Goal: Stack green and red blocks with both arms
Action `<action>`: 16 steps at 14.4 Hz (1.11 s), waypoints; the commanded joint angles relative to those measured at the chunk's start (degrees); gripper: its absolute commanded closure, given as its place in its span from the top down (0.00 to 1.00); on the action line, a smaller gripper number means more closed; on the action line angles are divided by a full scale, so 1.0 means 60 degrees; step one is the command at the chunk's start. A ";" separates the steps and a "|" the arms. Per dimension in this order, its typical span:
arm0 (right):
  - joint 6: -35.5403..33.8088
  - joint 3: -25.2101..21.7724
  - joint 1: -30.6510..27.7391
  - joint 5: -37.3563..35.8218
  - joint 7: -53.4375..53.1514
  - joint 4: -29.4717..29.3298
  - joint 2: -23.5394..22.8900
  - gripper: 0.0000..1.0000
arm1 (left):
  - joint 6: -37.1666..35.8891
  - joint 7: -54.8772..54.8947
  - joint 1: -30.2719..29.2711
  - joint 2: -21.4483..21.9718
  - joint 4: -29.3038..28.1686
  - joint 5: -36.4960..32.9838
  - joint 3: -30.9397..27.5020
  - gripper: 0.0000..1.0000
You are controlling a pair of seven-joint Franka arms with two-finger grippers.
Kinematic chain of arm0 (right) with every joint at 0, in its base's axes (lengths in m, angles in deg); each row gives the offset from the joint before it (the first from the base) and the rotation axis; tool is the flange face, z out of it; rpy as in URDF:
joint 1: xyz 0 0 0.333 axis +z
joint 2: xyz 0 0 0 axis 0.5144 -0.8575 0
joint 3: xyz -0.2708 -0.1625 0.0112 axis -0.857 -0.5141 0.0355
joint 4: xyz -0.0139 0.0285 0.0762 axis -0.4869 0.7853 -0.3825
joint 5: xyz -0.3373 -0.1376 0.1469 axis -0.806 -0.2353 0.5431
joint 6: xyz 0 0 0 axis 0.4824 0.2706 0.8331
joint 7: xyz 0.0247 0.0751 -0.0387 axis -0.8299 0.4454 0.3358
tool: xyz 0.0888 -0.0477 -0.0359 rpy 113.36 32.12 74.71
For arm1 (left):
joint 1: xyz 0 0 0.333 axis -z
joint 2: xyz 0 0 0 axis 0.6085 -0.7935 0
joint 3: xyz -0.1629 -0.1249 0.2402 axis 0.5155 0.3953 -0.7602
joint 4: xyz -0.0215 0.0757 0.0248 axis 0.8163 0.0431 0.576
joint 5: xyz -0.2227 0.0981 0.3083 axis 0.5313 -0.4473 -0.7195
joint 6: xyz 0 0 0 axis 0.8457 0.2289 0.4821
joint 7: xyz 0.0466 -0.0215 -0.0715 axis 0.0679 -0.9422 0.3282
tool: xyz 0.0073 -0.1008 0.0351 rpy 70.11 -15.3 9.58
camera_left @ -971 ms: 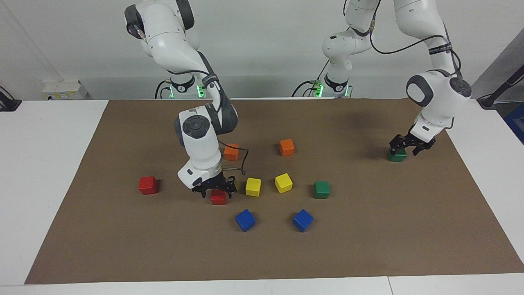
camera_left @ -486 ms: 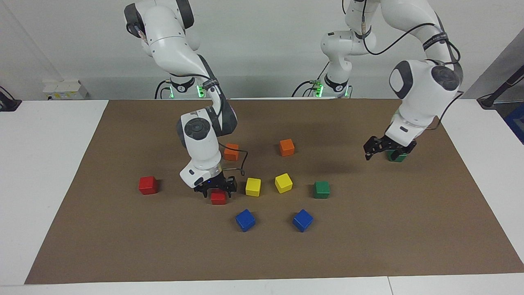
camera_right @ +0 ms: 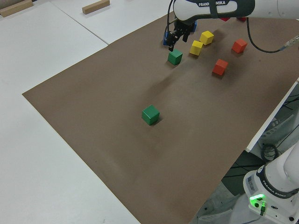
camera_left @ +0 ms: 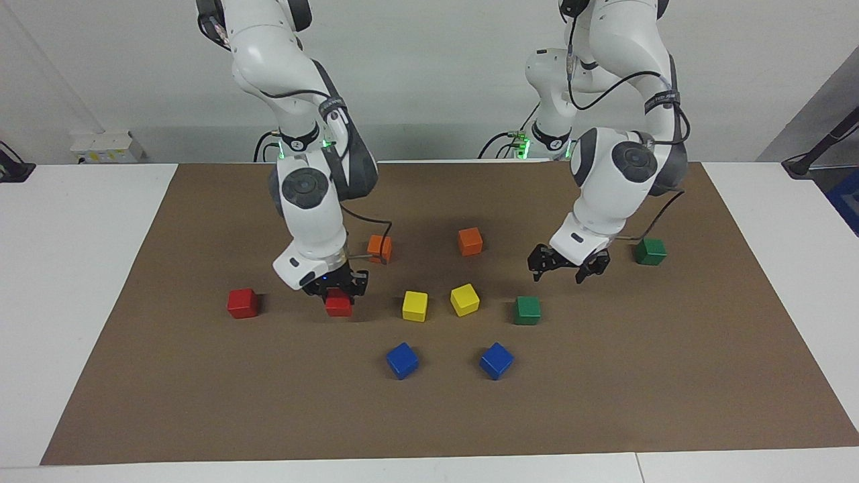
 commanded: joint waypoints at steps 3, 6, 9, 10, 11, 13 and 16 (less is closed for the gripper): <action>-0.1067 0.0101 -0.1868 0.0054 0.3179 0.0339 0.1255 0.00 | 0.0237 -0.0302 0.0342 -0.1267 0.1018 -0.0098 -0.0164 1.00; 0.0154 0.0101 -0.2632 0.0098 0.3714 0.1519 0.1605 0.00 | 0.0310 -0.0288 0.0430 -0.1503 0.1237 -0.0374 -0.0164 1.00; 0.1539 0.0101 -0.2793 0.0112 0.3713 0.2609 0.1827 0.00 | 0.0688 -0.0258 0.0401 -0.1605 0.1223 -0.0917 -0.0164 1.00; 0.1598 0.0101 -0.2968 0.0127 0.3728 0.2624 0.1740 0.00 | 0.0879 -0.0273 0.0473 -0.1634 0.1180 -0.0991 -0.0164 1.00; 0.1642 0.0101 -0.3014 0.0156 0.3728 0.2624 0.1637 0.00 | 0.0954 -0.0273 0.0488 -0.1664 0.1136 -0.0992 -0.0149 1.00; 0.2065 0.0101 -0.2999 0.0156 0.3713 0.2827 0.1621 0.00 | 0.1056 -0.0273 0.0517 -0.1693 0.0976 -0.0992 -0.0149 1.00; 0.2287 0.0101 -0.3087 0.0432 0.3670 0.2932 0.1476 0.00 | 0.1290 -0.0287 0.0532 -0.1679 0.0623 -0.0977 -0.0134 1.00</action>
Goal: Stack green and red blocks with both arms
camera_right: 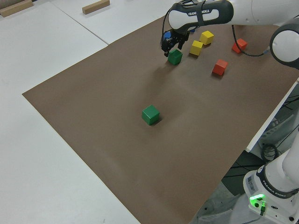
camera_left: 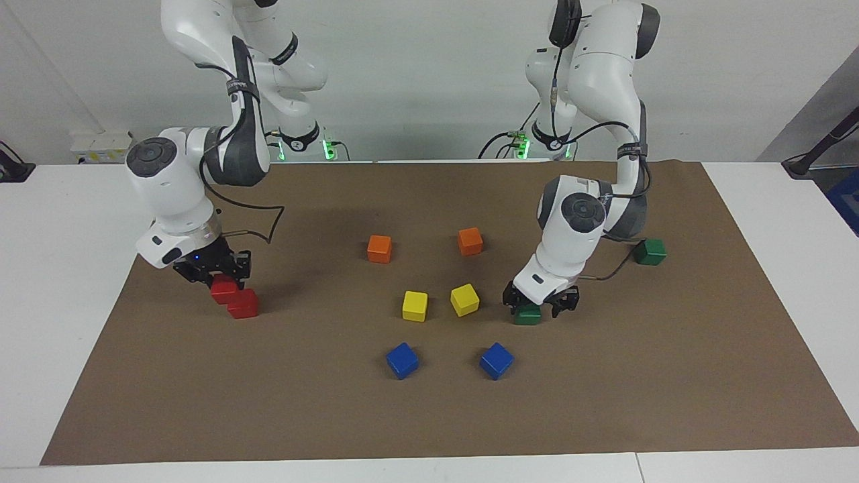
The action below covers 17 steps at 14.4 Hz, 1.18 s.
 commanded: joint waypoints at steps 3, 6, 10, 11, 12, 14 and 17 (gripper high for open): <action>0.0412 0.0130 -0.0188 0.0458 -0.0128 0.0341 0.0087 0.00 | 0.0550 -0.0188 0.0253 0.0019 -0.0346 -0.0161 -0.0129 1.00; 0.0457 0.0130 -0.0187 0.0458 -0.0218 0.0399 0.0087 0.00 | 0.0318 -0.0203 0.0312 0.0092 -0.0464 -0.0176 -0.0173 0.02; 0.0486 0.0130 -0.0203 0.0458 -0.0203 0.0414 0.0087 0.00 | -0.0224 -0.0188 0.0240 0.0136 -0.0246 -0.0147 -0.0158 0.00; 0.0501 0.0130 -0.0217 0.0458 -0.0188 0.0414 0.0072 0.00 | -0.0472 -0.0188 0.0152 0.0180 -0.0085 -0.0088 -0.0158 0.00; 0.0632 0.0130 -0.0217 0.0458 -0.0203 0.0443 0.0072 0.00 | -0.0866 -0.0144 0.0079 0.0354 0.0091 -0.0044 -0.0187 0.00; 0.0924 0.0130 -0.0203 0.0458 -0.0217 0.0633 0.0072 0.00 | -0.1715 0.0016 -0.0636 0.1171 0.0035 0.0160 -0.0159 0.00; 0.1042 0.0130 -0.0217 0.0458 -0.0188 0.0722 0.0014 0.00 | -0.3150 0.1243 -0.1516 0.2316 -0.0244 0.0205 -0.0173 0.00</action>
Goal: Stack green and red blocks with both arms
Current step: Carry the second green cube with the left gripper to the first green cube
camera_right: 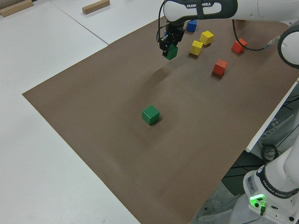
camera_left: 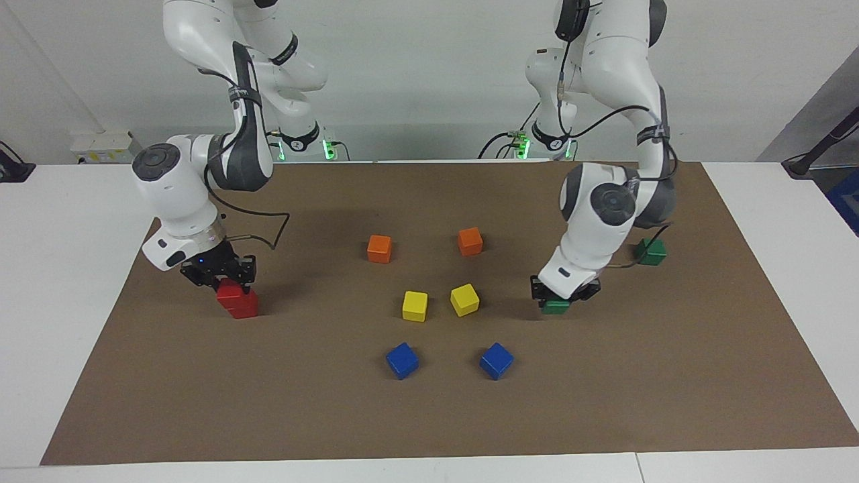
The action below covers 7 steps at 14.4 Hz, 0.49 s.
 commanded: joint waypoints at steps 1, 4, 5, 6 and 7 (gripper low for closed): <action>0.0307 0.0135 -0.0191 0.0110 -0.0098 0.0246 0.0048 0.00 | -0.1001 0.1259 -0.0887 0.1237 -0.0685 0.0167 0.0036 0.00; 0.0351 0.0135 -0.0191 0.0110 -0.0099 0.0334 0.0048 0.00 | -0.0887 0.3204 -0.2131 0.2218 -0.2045 0.0152 0.0021 0.00; 0.0395 0.0135 -0.0206 0.0110 -0.0099 0.0349 0.0033 0.00 | -0.0755 0.3835 -0.2498 0.2366 -0.2354 0.0167 0.0021 0.00; 0.0483 0.0135 -0.0221 0.0110 -0.0084 0.0392 -0.0010 0.00 | -0.0435 0.4277 -0.2864 0.2483 -0.2691 0.0167 0.0036 0.00; 0.0629 0.0135 -0.0206 0.0110 -0.0098 0.0451 -0.0025 0.00 | -0.0069 0.4557 -0.3158 0.2629 -0.3071 0.0167 0.0036 0.00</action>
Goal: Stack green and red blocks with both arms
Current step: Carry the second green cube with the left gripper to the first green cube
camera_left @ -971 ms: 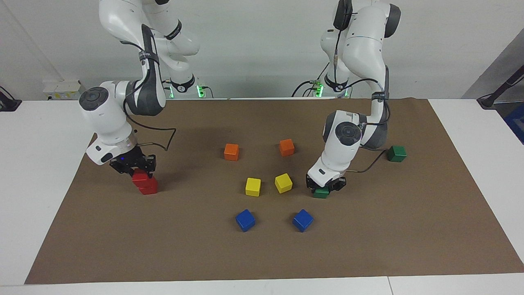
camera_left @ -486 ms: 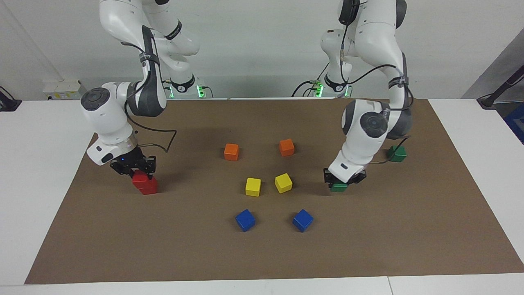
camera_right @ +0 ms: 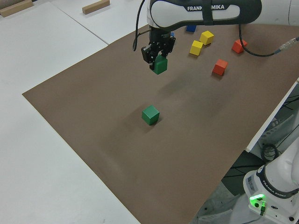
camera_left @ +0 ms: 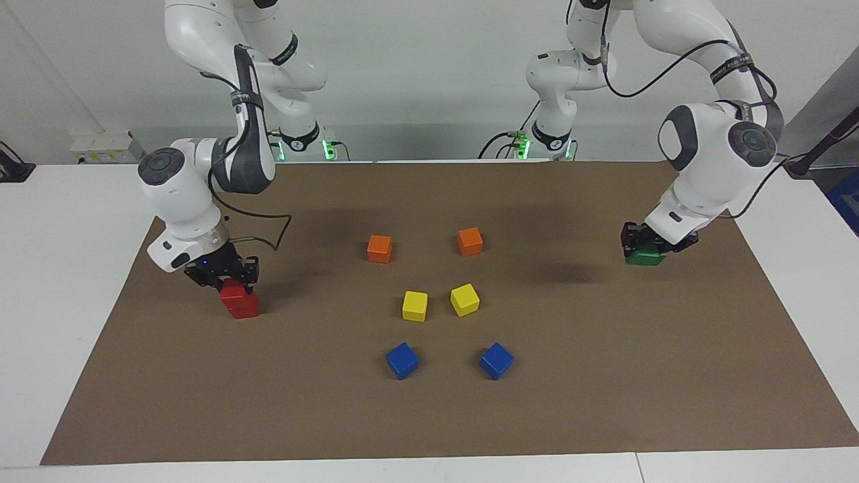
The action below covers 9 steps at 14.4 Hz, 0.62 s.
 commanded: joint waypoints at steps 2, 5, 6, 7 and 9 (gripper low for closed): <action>0.0401 0.0136 -0.0205 0.0109 -0.0098 0.0238 0.0008 0.00 | 0.1613 0.1357 -0.1063 0.0837 -0.1855 0.0137 0.0106 0.00; 0.0415 0.0136 -0.0205 0.0109 -0.0098 0.0238 0.0008 0.00 | 0.2201 0.1697 -0.1460 0.0969 -0.2369 0.0137 0.0106 0.00; 0.0415 0.0136 -0.0219 0.0109 -0.0098 0.0238 0.0008 0.00 | 0.2435 0.1799 -0.1592 0.0999 -0.2560 0.0151 0.0106 0.00; 0.0415 0.0136 -0.0249 0.0109 -0.0098 0.0238 0.0008 0.00 | 0.2698 0.1872 -0.1680 0.1043 -0.2764 0.0166 0.0106 0.00; 0.0415 0.0136 -0.0322 0.0109 -0.0098 0.0252 0.0008 0.00 | 0.3095 0.1888 -0.1710 0.1116 -0.3117 0.0283 0.0106 0.00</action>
